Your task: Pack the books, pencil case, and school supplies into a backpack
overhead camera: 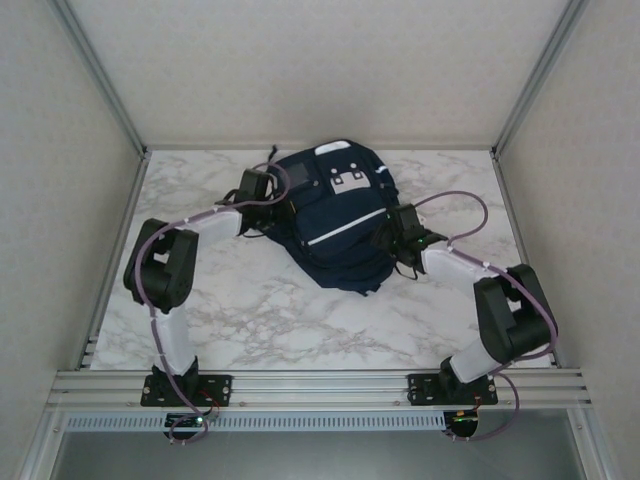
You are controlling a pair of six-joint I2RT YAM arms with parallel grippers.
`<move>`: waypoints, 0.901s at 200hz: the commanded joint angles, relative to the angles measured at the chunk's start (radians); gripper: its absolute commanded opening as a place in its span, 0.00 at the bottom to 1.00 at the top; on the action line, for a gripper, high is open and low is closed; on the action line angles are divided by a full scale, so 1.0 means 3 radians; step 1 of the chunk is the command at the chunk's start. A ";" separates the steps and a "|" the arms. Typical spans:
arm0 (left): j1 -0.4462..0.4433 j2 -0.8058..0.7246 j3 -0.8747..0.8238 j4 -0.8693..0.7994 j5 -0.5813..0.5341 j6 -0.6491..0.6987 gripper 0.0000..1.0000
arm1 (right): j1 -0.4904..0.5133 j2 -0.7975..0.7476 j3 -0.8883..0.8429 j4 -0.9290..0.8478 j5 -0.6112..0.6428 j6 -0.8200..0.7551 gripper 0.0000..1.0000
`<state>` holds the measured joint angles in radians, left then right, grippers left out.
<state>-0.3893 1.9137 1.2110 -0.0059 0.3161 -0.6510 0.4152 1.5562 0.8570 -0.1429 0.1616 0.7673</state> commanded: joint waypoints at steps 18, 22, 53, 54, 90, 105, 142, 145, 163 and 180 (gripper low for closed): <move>-0.0305 -0.0388 -0.0520 -0.0124 0.0159 -0.0368 0.00 | -0.0127 0.0443 0.0613 0.0009 -0.0001 -0.0279 0.73; -0.0339 -0.0418 -0.0539 -0.0123 0.0157 -0.0393 0.00 | -0.0137 0.0497 0.0692 -0.0023 -0.0013 -0.0312 0.74; -0.0522 -0.0617 -0.0684 -0.0015 0.0083 -0.0606 0.00 | -0.0181 0.0787 0.1295 -0.0464 0.0036 -0.0580 0.79; -0.0522 -0.0624 -0.0688 -0.0010 0.0080 -0.0609 0.00 | -0.0182 0.0791 0.1306 -0.0485 0.0037 -0.0590 0.80; -0.0442 -0.0925 -0.0672 -0.0313 -0.0402 -0.0491 0.35 | -0.0172 0.0575 0.1532 -0.0979 0.0001 -0.0863 0.97; -0.0354 -0.1037 -0.0702 -0.0337 -0.0548 -0.0442 0.51 | -0.0140 0.0392 0.1471 -0.1150 0.0013 -0.0920 0.99; -0.0133 -0.1070 -0.0708 -0.0440 -0.0704 -0.0384 0.67 | 0.0123 -0.0079 0.1187 -0.1405 0.0016 -0.0716 0.99; -0.0124 -0.1063 -0.0708 -0.0440 -0.0717 -0.0383 0.68 | 0.0162 -0.0110 0.1166 -0.1417 0.0019 -0.0679 0.99; -0.0081 -0.0996 -0.0718 -0.0383 -0.0747 -0.0397 0.71 | 0.0458 -0.0233 0.1071 -0.1434 0.0063 -0.0512 0.99; -0.0054 -0.0893 -0.0713 -0.0325 -0.0741 -0.0430 0.73 | 0.0759 -0.0245 0.1053 -0.1477 0.0183 -0.0357 0.99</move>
<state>-0.4149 1.6062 1.0111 -0.1020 0.1246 -0.7818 0.5446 1.4921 1.2018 -0.5266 0.1844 0.5819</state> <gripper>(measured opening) 0.713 0.988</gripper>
